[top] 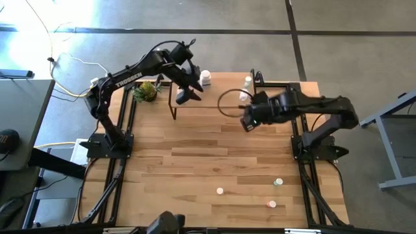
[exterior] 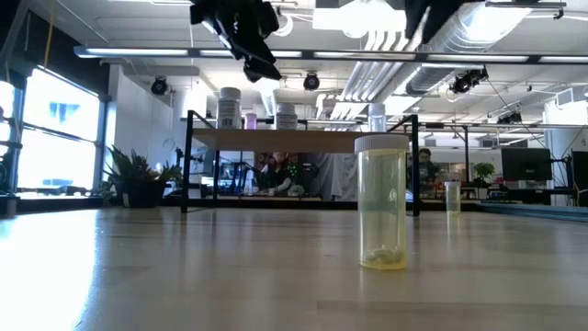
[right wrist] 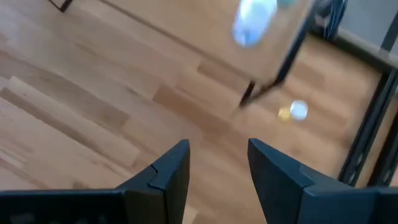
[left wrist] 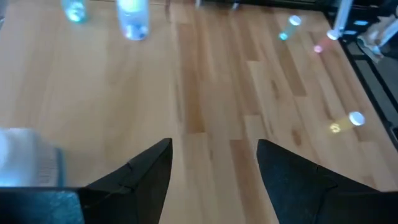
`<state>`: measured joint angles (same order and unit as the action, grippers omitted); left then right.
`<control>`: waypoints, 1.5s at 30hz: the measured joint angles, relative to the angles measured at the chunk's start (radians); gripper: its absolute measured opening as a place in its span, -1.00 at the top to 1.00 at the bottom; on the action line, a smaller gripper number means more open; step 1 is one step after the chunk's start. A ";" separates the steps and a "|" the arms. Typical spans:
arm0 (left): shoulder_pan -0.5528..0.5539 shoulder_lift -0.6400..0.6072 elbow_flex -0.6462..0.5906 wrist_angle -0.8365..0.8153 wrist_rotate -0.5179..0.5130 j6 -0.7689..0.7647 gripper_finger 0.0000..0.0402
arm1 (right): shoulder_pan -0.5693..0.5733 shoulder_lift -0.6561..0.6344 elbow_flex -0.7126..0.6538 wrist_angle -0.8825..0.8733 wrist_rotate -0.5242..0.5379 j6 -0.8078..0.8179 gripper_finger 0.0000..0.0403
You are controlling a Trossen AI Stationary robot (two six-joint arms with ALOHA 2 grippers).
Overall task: Pick and place medicine bottles onto shelf by color
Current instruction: Put the blue pill bottle on the shelf
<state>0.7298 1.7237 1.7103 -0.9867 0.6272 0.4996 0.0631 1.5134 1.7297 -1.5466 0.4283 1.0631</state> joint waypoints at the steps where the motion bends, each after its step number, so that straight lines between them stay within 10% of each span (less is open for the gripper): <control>1: -0.008 -0.009 -0.018 0.004 0.001 0.000 -0.11 | 0.019 -0.019 -0.034 0.011 -0.002 0.046 0.24; 29: -0.311 -0.377 -0.613 0.601 -0.027 -0.328 -0.11 | 0.566 -0.140 -0.529 0.275 -0.323 0.871 0.24; 45: -0.531 -0.397 -0.636 0.695 -0.410 -0.475 -0.11 | 0.772 -0.139 -0.535 0.219 -0.324 0.946 0.24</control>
<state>0.1990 1.3266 1.0748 -0.2921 0.2170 0.0242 0.8356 1.3743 1.1950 -1.3277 0.1040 2.0087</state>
